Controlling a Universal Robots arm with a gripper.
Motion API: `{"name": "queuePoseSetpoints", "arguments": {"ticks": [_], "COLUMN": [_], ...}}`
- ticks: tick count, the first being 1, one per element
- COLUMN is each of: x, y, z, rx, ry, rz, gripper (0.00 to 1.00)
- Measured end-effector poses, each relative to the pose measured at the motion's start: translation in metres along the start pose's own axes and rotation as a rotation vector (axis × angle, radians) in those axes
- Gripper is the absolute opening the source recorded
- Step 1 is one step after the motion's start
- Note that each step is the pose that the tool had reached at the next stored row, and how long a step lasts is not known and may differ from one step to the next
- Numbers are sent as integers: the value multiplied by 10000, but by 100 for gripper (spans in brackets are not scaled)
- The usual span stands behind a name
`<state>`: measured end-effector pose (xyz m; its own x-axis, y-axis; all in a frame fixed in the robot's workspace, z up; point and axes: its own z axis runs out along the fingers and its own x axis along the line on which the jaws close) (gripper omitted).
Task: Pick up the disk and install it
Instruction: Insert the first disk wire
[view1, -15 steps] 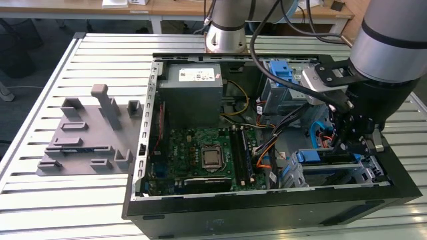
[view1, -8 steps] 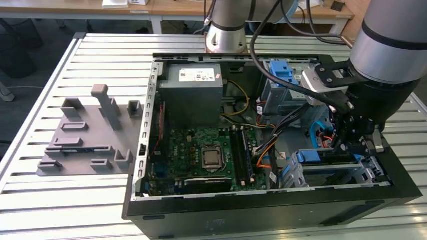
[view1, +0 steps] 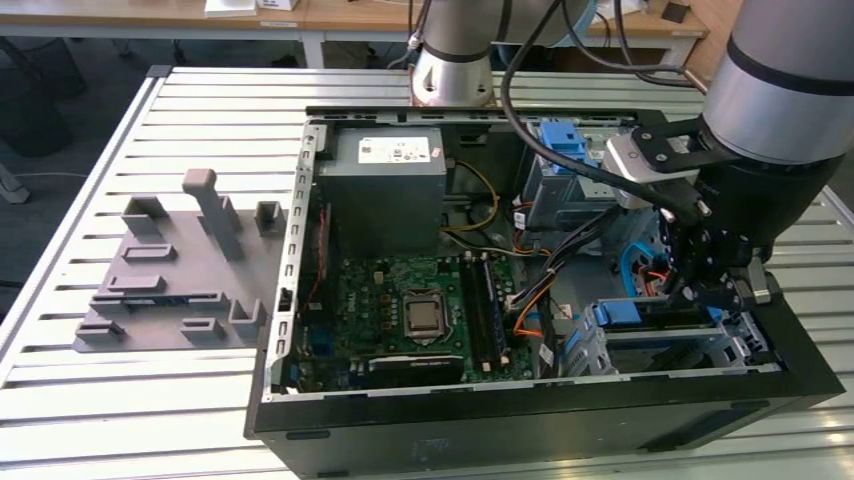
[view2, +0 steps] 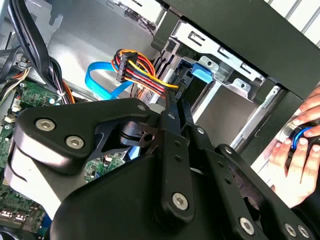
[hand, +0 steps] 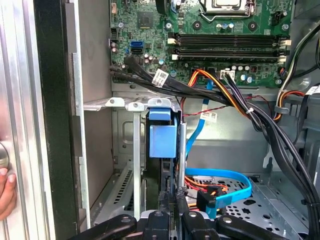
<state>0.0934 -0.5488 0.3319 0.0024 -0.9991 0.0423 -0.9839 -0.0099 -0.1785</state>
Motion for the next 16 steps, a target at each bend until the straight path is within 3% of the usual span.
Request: {"name": "queuePoseSetpoints", "arguments": {"ticks": [16], "x": [36], "y": [-1], "z": [9], "rx": [-1], "ry": [-28], "rz": [25], "gripper": [16]}}
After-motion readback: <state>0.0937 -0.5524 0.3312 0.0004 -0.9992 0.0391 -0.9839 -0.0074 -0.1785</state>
